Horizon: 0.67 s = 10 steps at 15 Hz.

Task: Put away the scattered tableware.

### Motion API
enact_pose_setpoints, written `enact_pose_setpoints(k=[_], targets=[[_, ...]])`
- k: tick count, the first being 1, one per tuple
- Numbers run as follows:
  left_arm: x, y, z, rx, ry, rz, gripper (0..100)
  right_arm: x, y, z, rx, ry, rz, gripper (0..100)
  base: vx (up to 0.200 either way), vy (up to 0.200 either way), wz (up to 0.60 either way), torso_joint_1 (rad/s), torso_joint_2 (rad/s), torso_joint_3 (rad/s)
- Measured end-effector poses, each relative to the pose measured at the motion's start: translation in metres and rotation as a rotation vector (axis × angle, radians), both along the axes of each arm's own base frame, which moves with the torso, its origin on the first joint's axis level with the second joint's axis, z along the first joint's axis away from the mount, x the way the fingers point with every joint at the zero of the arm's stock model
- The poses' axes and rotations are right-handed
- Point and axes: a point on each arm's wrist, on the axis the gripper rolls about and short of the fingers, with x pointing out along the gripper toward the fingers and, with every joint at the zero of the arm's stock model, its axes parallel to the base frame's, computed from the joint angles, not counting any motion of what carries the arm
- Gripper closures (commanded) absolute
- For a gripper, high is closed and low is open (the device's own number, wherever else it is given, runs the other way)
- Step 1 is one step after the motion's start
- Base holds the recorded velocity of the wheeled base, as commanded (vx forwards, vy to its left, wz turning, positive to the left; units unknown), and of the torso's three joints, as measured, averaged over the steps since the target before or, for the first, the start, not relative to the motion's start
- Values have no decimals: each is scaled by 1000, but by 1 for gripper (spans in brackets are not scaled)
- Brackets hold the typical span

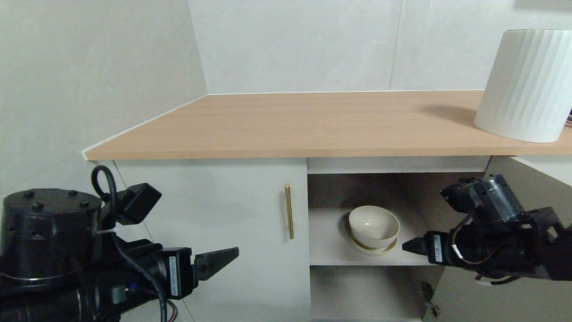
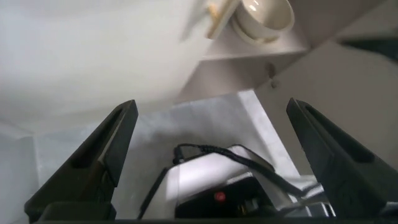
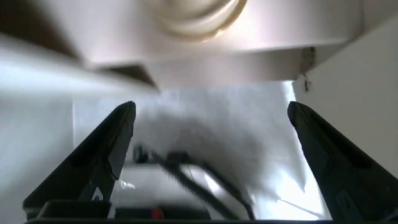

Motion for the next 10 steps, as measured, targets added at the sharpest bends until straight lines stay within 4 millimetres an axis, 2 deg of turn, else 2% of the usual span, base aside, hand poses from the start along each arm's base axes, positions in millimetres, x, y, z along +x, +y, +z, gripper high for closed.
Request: enact_pose_setpoints(k=[3,5,9,10], targets=[[-7,15,5,-19,-37,55,0,-52,-10,23,-21,6,99,0,0,0,0,0,0,0],[-10,18,7,-25,-49,63,0,-73,-16,31,2,-10,140,0,0,0,0,0,0,0],[-1,13,18,-22,-84,56,0,-84,-18,33,15,-25,163,0,0,0,0,0,0,0],[3,10,17,-9,-81,60,0,-85,-18,33,16,-28,166,0,-200,0,0,-2,-2,7]])
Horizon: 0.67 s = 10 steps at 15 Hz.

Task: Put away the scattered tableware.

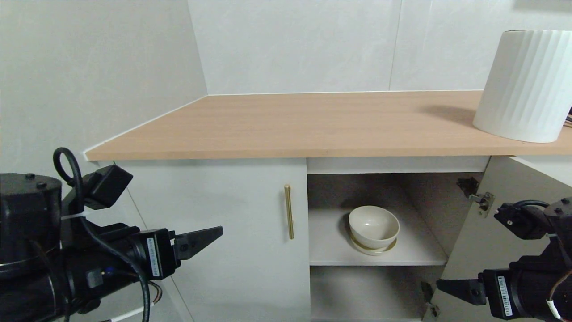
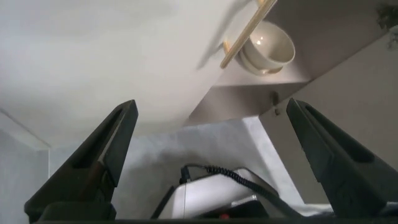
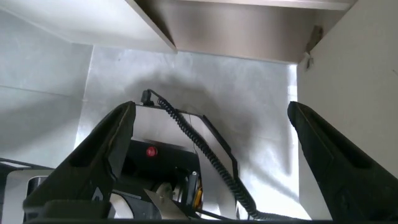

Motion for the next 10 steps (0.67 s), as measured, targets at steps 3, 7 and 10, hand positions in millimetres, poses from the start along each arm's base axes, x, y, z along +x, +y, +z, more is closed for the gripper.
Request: enact_pose_setpoints(k=[3,7,10], targets=[[6,-6,-4,22,16,3,0,-2,1,0,0,1,11,0,-200,0,0,7,1,9],[7,-7,-6,27,27,1,0,-3,1,-1,-2,4,15,0,-200,0,0,-6,0,7],[7,-7,-6,28,29,0,0,-3,1,-2,-4,9,16,0,-200,0,0,1,-2,2]])
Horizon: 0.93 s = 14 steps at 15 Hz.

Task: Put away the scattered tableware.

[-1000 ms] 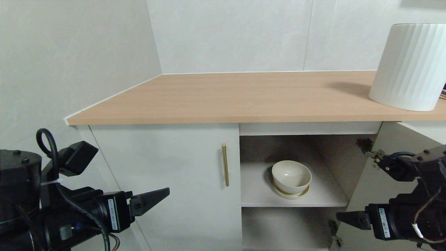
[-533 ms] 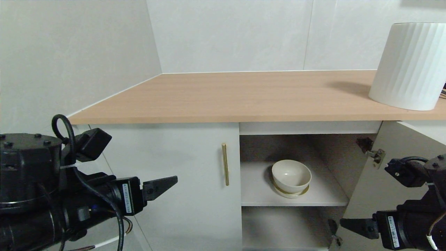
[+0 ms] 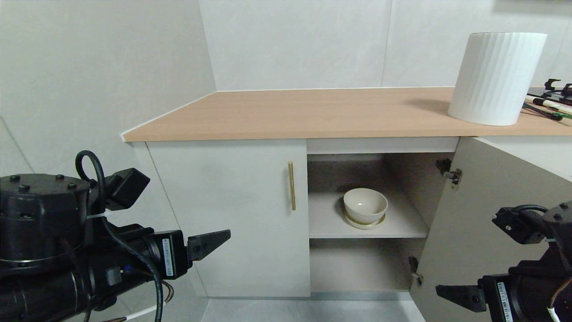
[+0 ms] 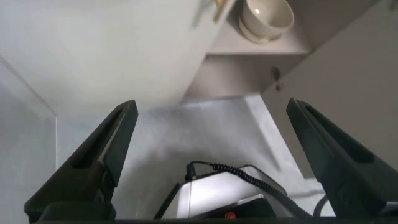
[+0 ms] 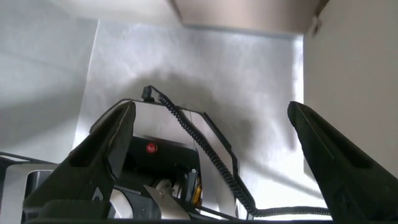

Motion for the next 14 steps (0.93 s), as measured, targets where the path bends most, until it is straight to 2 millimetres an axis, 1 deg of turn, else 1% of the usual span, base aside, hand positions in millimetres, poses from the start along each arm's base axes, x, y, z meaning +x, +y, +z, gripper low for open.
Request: enact_pose_setpoints(k=[7,14], targets=[[0,0,0,-1,-1,0,0,1,1,-1,-4,6,1,0,-200,0,0,1,1,-1],[-1,0,1,-3,-5,0,0,1,0,-1,-3,5,1,0,0,0,0,0,0,0]])
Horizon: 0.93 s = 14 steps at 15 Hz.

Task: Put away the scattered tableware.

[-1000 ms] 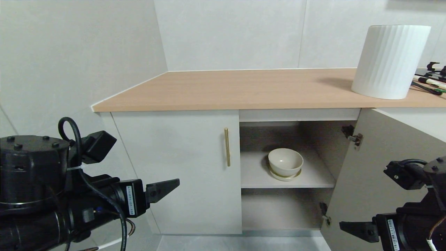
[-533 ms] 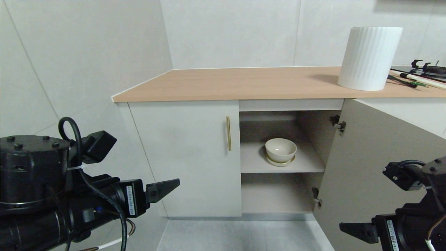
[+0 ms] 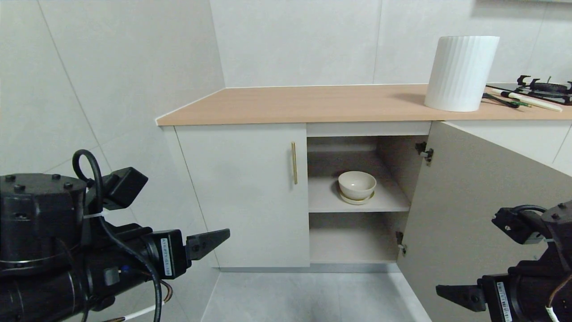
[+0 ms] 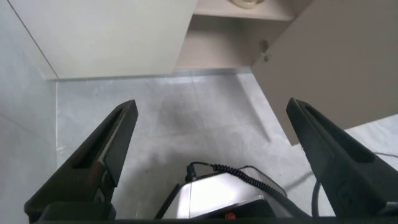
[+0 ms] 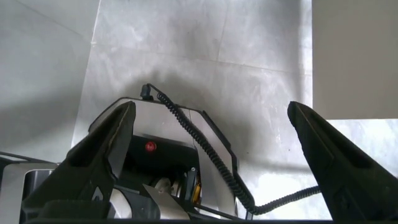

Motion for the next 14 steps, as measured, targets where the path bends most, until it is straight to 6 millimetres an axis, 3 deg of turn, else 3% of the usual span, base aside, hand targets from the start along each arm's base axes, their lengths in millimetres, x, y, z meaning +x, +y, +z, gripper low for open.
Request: enact_pose_setpoints(k=[5,14], targets=[[0,0,-1,1,1,2,0,-3,-3,4,4,-20,-10,0,0,0,0,0,0,0],[0,0,-1,3,4,2,0,-18,-28,27,-52,7,-64,0,0,-200,0,2,2,3]])
